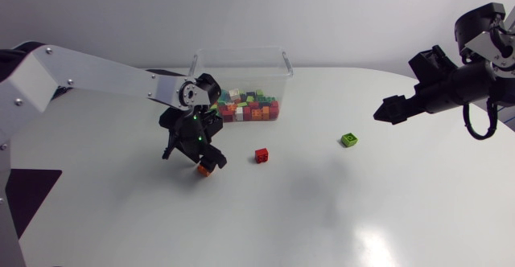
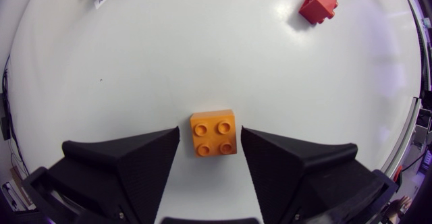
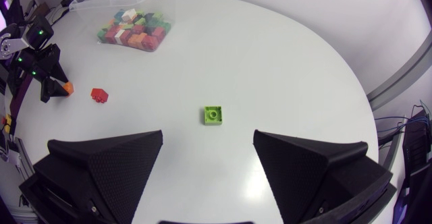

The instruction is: Place the duplo bricks in the container

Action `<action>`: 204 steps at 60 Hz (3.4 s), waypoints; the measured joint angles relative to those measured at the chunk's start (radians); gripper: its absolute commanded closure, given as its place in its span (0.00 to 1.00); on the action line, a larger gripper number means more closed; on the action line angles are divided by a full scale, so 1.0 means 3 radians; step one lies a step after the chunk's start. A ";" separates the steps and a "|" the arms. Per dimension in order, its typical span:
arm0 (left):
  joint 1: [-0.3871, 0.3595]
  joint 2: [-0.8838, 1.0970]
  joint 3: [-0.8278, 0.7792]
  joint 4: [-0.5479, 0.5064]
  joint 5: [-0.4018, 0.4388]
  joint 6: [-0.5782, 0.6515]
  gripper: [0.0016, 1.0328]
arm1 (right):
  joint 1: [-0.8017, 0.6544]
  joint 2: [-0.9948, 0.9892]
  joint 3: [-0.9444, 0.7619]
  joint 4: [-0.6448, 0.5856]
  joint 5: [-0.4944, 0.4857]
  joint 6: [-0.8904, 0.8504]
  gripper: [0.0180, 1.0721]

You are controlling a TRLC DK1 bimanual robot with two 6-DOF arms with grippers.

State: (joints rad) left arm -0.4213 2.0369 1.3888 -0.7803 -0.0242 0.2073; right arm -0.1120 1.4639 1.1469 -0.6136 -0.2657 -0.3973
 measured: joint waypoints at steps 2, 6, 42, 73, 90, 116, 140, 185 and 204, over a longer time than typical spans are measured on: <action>0.0000 0.0020 0.0000 0.0001 0.0000 0.0000 0.49 | 0.0000 0.0042 0.0025 0.0000 0.0000 -0.0001 0.08; 0.0000 0.0036 0.0000 0.0003 0.0000 0.0000 0.51 | 0.0000 0.0097 0.0057 0.0000 0.0000 -0.0001 0.08; 0.0000 -0.0144 -0.0001 0.0034 0.0239 0.0100 0.67 | 0.0270 0.1216 0.0861 -0.0333 0.0333 -0.0080 0.11; 0.0029 -0.1061 0.0022 0.0100 0.0239 0.0126 0.67 | 0.0443 0.2179 0.1784 -0.0839 0.0805 -0.0151 0.14; 0.0080 -0.1209 0.0198 0.0350 0.0253 0.0103 0.67 | 0.0455 0.2417 0.1904 -0.0844 0.0884 -0.0151 0.25; 0.0225 -0.1208 0.0427 0.0729 0.0354 -0.0106 0.67 | 0.0501 0.2565 0.1911 -0.0759 0.0931 -0.0151 0.55; 0.0285 -0.1097 0.0524 0.1119 0.0355 -0.0337 0.67 | 0.0518 0.2560 0.1876 -0.0722 0.0979 -0.0070 0.69; 0.0379 -0.0221 0.0994 0.2029 0.0137 -0.0521 0.11 | 0.1291 0.1164 0.1429 -0.1113 0.0964 0.0238 0.68; 0.0422 -0.0912 0.0168 0.2173 0.0193 -0.0477 0.08 | 0.1451 0.1161 0.1963 -0.1165 0.0799 0.0420 0.68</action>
State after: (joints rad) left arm -0.2947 1.7634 1.4391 -0.1284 0.0338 0.0643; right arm 0.3233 1.8122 1.7359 -0.9630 -0.0261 -0.2714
